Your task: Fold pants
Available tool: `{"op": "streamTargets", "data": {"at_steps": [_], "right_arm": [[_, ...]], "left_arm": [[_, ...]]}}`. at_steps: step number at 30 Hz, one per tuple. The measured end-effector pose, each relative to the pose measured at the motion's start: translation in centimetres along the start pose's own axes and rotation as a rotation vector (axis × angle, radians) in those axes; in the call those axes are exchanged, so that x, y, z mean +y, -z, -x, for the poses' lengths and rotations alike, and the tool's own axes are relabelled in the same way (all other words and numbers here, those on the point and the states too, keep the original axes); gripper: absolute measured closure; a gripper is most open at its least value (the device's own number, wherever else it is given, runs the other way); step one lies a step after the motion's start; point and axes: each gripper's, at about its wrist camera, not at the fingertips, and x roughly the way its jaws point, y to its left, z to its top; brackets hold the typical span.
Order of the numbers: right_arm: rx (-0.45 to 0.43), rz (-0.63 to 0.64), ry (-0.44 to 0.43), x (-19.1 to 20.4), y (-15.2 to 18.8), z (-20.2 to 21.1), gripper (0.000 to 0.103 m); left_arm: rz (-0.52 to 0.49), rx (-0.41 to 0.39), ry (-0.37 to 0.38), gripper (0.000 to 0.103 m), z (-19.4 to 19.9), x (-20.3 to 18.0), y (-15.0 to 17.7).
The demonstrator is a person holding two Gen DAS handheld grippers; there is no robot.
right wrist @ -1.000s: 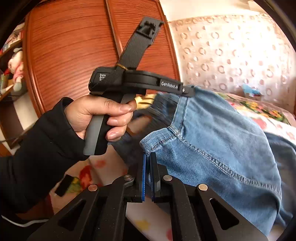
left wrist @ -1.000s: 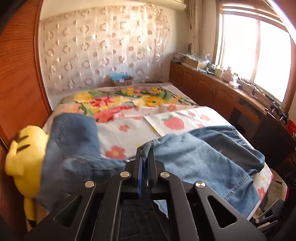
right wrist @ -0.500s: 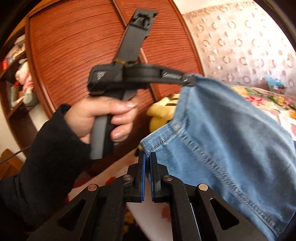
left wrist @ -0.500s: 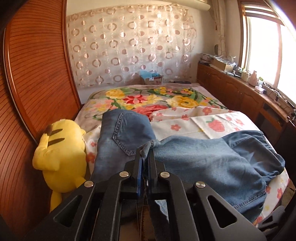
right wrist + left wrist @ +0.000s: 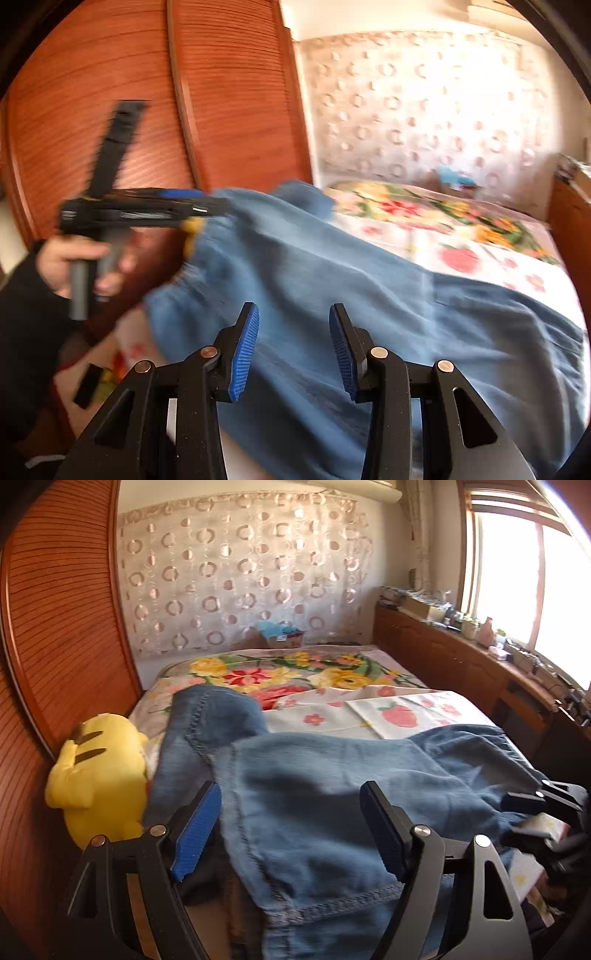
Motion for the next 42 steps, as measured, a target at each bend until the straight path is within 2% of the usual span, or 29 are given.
{"op": "streamTargets", "data": {"at_steps": [3, 6, 13, 15, 19, 24, 30, 38, 42], "right_arm": [[0.031, -0.011, 0.065, -1.4, 0.4, 0.2, 0.062], [0.049, -0.048, 0.100, -3.2, 1.7, 0.8, 0.062], [0.042, -0.142, 0.194, -8.3, 5.0, 6.2, 0.062], [0.044, -0.152, 0.238, -9.2, 5.4, 7.6, 0.056], [0.039, -0.195, 0.305, -11.3, 6.8, 10.8, 0.053], [0.039, -0.252, 0.405, -13.8, 8.2, 13.5, 0.053], [0.088, -0.316, 0.509, -16.5, 10.0, 14.6, 0.053], [0.120, -0.360, 0.521, -17.4, 10.0, 14.0, 0.053], [0.123, -0.379, 0.510, -17.5, 9.9, 13.4, 0.053]], "left_arm": [[0.009, -0.011, -0.005, 0.025, 0.1, -1.2, 0.7], [-0.011, -0.001, 0.028, 0.025, -0.1, -3.1, 1.4], [-0.059, 0.013, 0.088, 0.025, -0.7, -7.8, 2.4], [-0.068, 0.013, 0.116, 0.025, -0.8, -9.1, 2.7], [-0.081, 0.021, 0.150, 0.025, -0.9, -11.2, 3.1], [-0.094, 0.043, 0.173, 0.025, -1.4, -13.1, 3.6], [-0.104, 0.070, 0.177, 0.025, -2.2, -14.2, 4.4], [-0.073, 0.147, 0.164, 0.025, -4.1, -13.7, 7.1], [-0.067, 0.151, 0.167, 0.025, -4.4, -13.1, 7.8]]}}
